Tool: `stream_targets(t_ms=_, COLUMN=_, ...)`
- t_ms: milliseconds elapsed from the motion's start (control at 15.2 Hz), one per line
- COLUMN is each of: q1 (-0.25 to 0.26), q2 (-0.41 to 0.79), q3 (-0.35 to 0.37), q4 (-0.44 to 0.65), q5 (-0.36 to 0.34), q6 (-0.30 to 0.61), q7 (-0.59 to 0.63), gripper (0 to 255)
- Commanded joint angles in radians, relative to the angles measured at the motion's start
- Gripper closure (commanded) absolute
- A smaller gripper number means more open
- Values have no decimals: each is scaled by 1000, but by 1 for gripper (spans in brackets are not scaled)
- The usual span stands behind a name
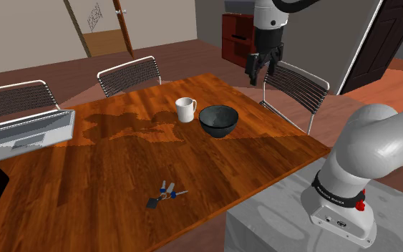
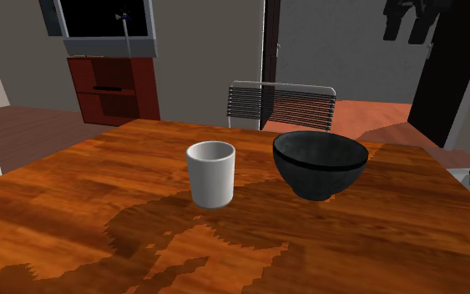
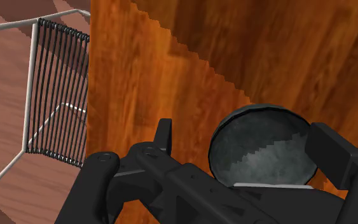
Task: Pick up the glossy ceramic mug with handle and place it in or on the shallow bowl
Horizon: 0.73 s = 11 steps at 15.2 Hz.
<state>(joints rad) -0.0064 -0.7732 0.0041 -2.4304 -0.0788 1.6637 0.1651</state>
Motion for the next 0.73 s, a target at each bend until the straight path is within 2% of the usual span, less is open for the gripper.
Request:
stream_targets(t_ms=0, q1=0, q2=0, q3=0, q4=0, q5=0, q6=0, q7=0, gripper=0)
stream_targets(t_ms=660, q1=15, q2=383, q3=47, q4=147, q5=27, q6=224, q7=79, gripper=0)
